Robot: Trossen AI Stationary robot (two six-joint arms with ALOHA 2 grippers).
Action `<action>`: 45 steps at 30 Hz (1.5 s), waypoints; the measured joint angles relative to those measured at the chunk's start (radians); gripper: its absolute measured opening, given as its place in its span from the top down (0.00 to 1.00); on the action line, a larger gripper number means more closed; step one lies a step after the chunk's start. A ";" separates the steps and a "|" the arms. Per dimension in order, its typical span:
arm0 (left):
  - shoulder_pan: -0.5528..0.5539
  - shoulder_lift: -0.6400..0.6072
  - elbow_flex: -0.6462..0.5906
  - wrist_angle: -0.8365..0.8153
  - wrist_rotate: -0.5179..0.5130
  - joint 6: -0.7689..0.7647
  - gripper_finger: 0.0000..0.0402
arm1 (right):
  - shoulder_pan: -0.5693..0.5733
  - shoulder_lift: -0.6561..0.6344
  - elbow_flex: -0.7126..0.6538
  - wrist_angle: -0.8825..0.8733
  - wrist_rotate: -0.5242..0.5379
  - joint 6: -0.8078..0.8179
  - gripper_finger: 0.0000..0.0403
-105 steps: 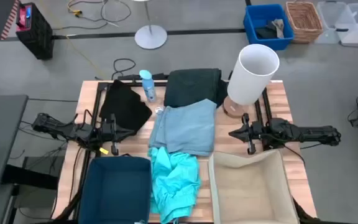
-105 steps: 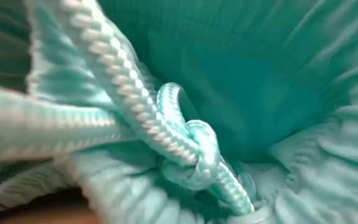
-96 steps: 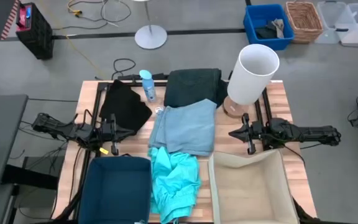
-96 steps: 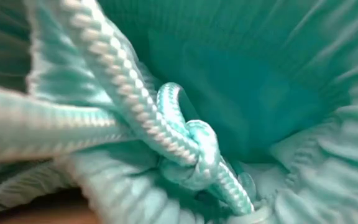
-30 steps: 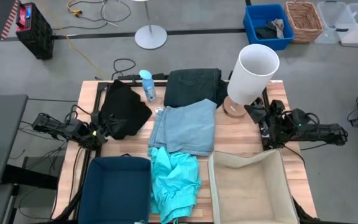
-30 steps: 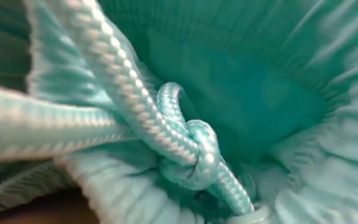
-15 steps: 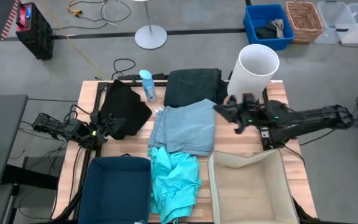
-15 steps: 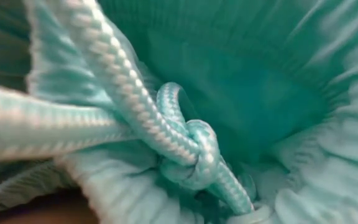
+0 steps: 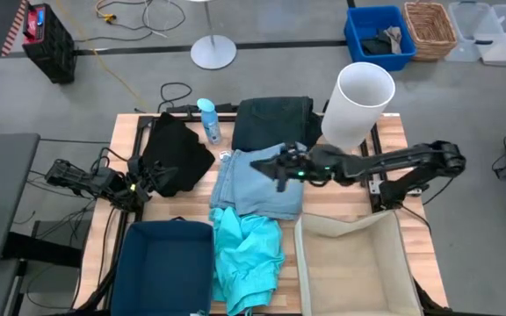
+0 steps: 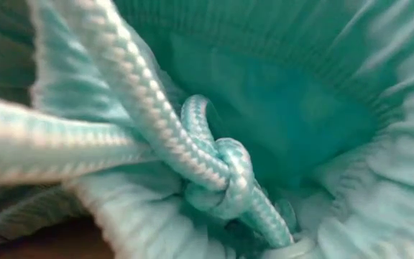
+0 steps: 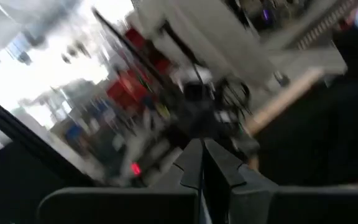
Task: Sort clothes
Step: Put the light blue jeans into the blue laundry organizer
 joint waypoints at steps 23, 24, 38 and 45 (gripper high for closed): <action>0.001 0.002 0.001 0.014 -0.036 -0.062 0.99 | -0.054 0.465 0.636 -1.032 -0.107 -0.314 0.80; 0.001 0.002 0.001 0.013 -0.037 -0.061 0.99 | -0.051 0.482 0.646 -1.036 -0.128 -0.319 0.76; 0.001 0.003 0.001 -0.023 -0.044 -0.064 0.99 | -0.018 0.636 0.689 -1.072 -0.135 -0.311 0.24; 0.001 0.003 0.001 -0.024 -0.046 -0.064 0.99 | 0.006 0.714 0.689 -1.068 -0.052 -0.328 0.22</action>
